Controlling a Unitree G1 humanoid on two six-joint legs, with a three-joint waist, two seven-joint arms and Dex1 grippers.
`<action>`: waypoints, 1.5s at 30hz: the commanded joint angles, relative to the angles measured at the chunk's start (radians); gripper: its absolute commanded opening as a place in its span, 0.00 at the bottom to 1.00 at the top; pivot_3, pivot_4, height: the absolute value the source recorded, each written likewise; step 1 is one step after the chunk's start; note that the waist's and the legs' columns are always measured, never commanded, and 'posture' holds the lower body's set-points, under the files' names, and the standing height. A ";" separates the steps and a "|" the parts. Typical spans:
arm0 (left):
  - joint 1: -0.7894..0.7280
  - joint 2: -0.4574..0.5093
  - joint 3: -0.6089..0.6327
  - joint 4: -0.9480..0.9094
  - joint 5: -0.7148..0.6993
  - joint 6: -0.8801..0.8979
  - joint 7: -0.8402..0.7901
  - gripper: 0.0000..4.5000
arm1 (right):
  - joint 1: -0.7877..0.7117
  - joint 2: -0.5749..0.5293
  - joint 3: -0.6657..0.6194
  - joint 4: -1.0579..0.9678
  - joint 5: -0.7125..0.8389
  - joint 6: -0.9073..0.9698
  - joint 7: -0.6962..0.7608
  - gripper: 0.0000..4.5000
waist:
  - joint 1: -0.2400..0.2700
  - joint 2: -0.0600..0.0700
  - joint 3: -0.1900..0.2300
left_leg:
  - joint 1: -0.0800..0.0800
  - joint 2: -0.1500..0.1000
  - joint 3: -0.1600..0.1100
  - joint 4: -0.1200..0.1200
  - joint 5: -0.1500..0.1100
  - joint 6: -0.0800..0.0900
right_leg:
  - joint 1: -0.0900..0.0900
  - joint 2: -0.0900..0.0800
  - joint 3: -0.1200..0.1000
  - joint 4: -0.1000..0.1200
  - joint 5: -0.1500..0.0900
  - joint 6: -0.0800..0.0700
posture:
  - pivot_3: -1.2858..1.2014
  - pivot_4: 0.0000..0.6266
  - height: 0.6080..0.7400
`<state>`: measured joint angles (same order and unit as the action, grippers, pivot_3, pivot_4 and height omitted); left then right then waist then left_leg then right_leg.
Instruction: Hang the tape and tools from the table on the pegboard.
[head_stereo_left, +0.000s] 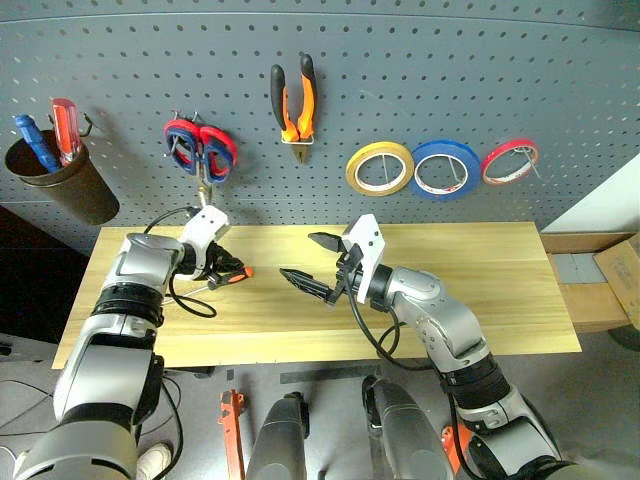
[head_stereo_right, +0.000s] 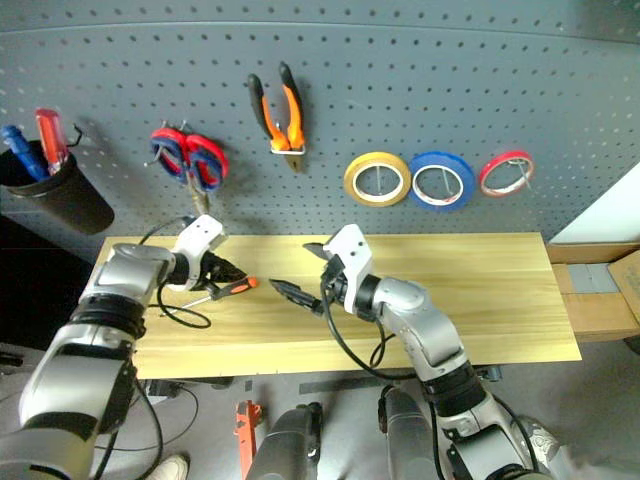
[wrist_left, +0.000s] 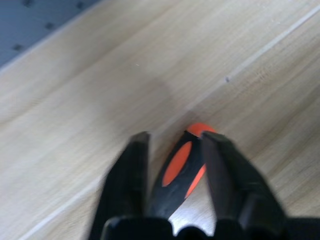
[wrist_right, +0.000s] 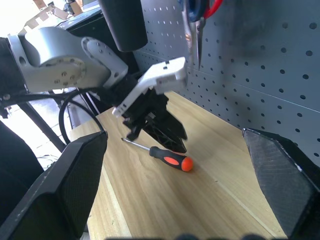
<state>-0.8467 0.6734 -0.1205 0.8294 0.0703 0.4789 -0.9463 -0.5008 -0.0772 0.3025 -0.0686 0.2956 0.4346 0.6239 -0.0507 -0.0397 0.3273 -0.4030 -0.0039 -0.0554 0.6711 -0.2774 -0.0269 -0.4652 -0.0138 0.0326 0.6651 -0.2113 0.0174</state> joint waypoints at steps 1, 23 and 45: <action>0.012 0.018 -0.001 -0.021 0.002 -0.006 -0.016 0.69 | -0.003 0.009 -0.002 -0.036 0.007 -0.015 0.008 1.00 | 0.000 0.000 0.000 | 0.000 0.000 0.000 0.000 0.000 0.000 | 0.000 0.000 0.000 0.000 0.000 0.000 | 0.52 0.50 1.00; -0.085 0.004 -0.142 0.285 0.149 -0.232 -0.133 0.87 | -0.006 0.014 -0.018 -0.028 0.004 -0.012 0.001 1.00 | 0.000 0.000 0.000 | -0.001 0.000 0.000 0.007 0.000 0.000 | 0.001 0.000 0.000 0.003 0.001 0.001 | 0.51 0.52 1.00; 0.497 0.055 0.118 -0.648 -0.007 0.109 -0.049 0.18 | 0.049 -0.053 -0.022 -0.113 0.043 -0.019 0.083 1.00 | -0.012 -0.004 -0.007 | -0.001 0.001 0.001 0.006 0.000 0.000 | -0.002 -0.001 0.005 0.007 0.001 0.001 | 0.53 0.35 1.00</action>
<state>-0.4207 0.7264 -0.0841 0.3738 0.1009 0.5033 -1.0531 -0.4717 -0.1214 0.2865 -0.1054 0.3012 0.4273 0.6733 -0.0623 -0.0441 0.3204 -0.4047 -0.0026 -0.0544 0.6775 -0.2775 -0.0273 -0.4690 -0.0155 0.0373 0.6719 -0.2108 0.0183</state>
